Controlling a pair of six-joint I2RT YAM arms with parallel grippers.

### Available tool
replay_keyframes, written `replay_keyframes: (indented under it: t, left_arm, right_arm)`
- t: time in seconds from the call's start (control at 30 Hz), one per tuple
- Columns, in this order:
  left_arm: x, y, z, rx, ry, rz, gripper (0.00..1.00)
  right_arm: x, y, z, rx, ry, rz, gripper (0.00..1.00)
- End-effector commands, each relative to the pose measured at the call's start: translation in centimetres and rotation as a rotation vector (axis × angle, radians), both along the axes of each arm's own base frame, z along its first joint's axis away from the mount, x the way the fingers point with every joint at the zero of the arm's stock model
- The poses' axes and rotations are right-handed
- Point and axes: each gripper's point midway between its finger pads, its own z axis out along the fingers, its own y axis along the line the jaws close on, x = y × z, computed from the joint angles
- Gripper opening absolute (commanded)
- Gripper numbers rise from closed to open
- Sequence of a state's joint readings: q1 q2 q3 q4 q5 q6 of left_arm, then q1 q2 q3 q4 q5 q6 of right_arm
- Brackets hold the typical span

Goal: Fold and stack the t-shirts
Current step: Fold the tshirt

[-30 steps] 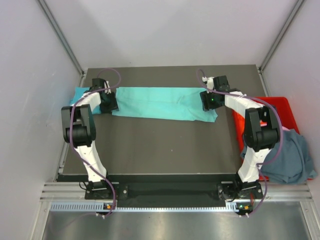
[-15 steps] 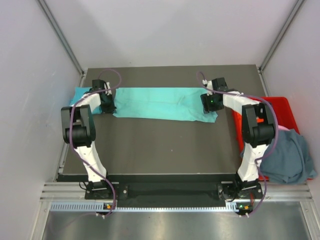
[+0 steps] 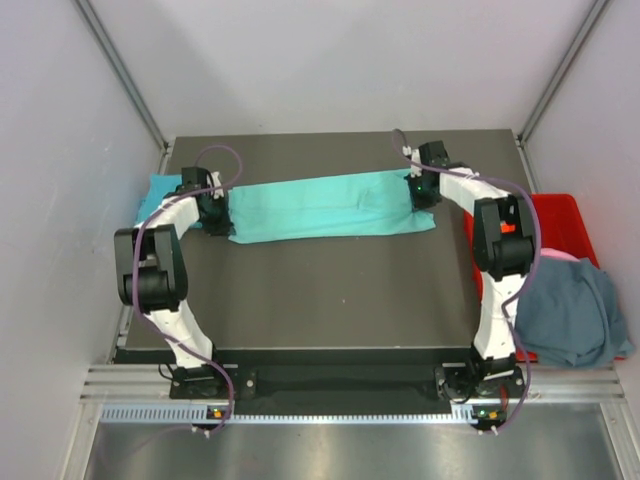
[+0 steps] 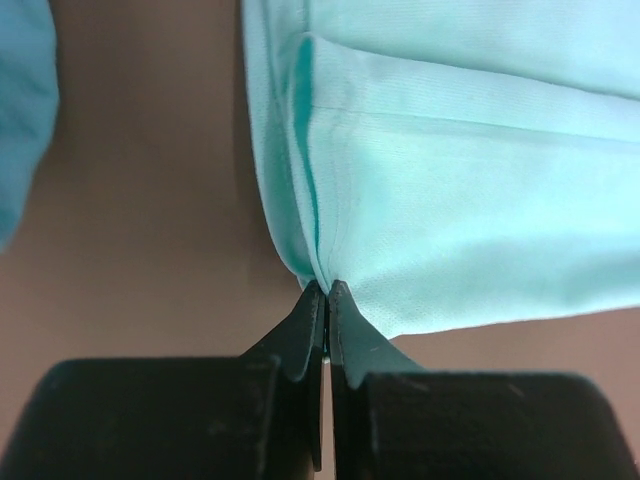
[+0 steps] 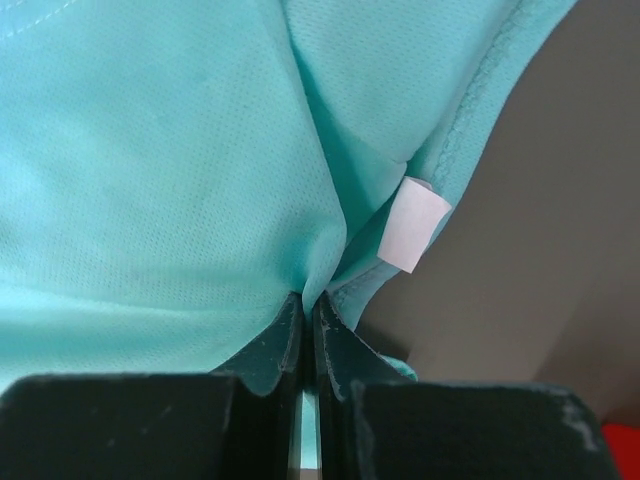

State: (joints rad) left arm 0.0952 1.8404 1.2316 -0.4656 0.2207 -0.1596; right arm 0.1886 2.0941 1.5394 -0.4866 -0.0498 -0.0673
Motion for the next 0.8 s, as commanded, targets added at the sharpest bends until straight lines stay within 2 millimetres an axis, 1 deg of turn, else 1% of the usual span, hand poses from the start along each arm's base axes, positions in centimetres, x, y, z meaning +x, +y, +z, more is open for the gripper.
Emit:
replay_keyframes:
  t: [0.0, 0.03, 0.07, 0.1, 0.13, 0.17, 0.2, 0.23, 0.27, 0.3, 0.33, 0.37, 0.4, 0.43, 0.47, 0.5, 0.53, 0.57, 0.77]
  left_arm:
    - [-0.7, -1.7, 3.1, -0.025, -0.080, -0.034, 0.00]
    - [-1.5, -1.9, 2.7, -0.026, -0.070, -0.036, 0.00]
    - [-1.8, -2.2, 2.9, -0.026, -0.077, -0.043, 0.00]
    - [-1.7, -2.5, 3.8, -0.025, -0.111, -0.047, 0.00]
    - [-2.4, -2.9, 3.5, -0.023, -0.106, -0.058, 0.00]
    - [-2.6, -3.1, 3.8, -0.017, -0.115, -0.064, 0.00]
    - [-2.7, -3.3, 4.6, -0.009, -0.144, -0.074, 0.00]
    - [-3.2, -3.5, 4.4, -0.003, -0.145, -0.079, 0.00]
    - [-3.5, -3.8, 4.6, 0.002, -0.153, -0.090, 0.00]
    - [-3.6, -3.8, 5.4, 0.007, -0.181, -0.090, 0.00]
    - [-4.2, -4.6, 5.0, 0.012, -0.181, -0.114, 0.00]
    - [-4.4, -4.9, 5.1, 0.014, -0.188, -0.125, 0.00]
    - [-4.6, -5.2, 5.5, 0.016, -0.209, -0.139, 0.00]
    - [-5.1, -5.3, 5.0, 0.022, -0.199, -0.144, 0.00]
    - [-5.3, -5.7, 5.0, 0.021, -0.206, -0.159, 0.00]
    - [-5.6, -6.0, 5.1, 0.016, -0.212, -0.171, 0.00]
    - [-6.1, -6.3, 4.6, 0.011, -0.203, -0.182, 0.00]
    - [-6.3, -6.9, 4.6, 0.007, -0.210, -0.203, 0.00]
    - [-7.8, -9.8, 3.9, -0.003, -0.207, -0.295, 0.00]
  right_arm:
    - [2.7, -1.1, -0.7, -0.020, -0.013, -0.032, 0.00]
    - [2.9, -1.0, -0.8, -0.019, -0.005, -0.027, 0.00]
    - [4.0, -0.9, -0.8, -0.017, -0.015, -0.027, 0.00]
    - [4.6, -0.8, -0.6, -0.016, -0.021, -0.027, 0.00]
    - [5.5, -0.6, -0.5, -0.014, -0.029, -0.025, 0.00]
    - [6.0, -0.6, -0.6, -0.012, -0.030, -0.026, 0.00]
    - [6.4, -0.4, -0.5, -0.011, -0.035, -0.025, 0.00]
    - [6.8, -0.4, -0.4, -0.008, -0.036, -0.027, 0.00]
    - [7.9, -0.2, -0.2, -0.003, -0.053, -0.028, 0.00]
    - [8.4, -0.1, 0.1, 0.002, -0.063, -0.030, 0.00]
    - [8.7, 0.1, 0.2, 0.004, -0.063, -0.027, 0.00]
    - [9.8, 0.3, 0.7, 0.010, -0.086, -0.029, 0.01]
    - [10.4, 0.3, 0.9, 0.013, -0.097, -0.029, 0.01]
    - [10.7, 0.5, 1.0, 0.013, -0.099, -0.029, 0.01]
    - [11.6, 0.6, 1.4, 0.020, -0.117, -0.032, 0.01]
    - [12.0, 0.6, 1.6, 0.021, -0.130, -0.033, 0.02]
    - [12.2, 0.9, 1.8, 0.023, -0.132, -0.031, 0.01]
    - [13.1, 1.0, 2.4, 0.031, -0.157, -0.033, 0.02]
    - [14.8, 1.7, 4.0, 0.071, -0.217, -0.049, 0.04]
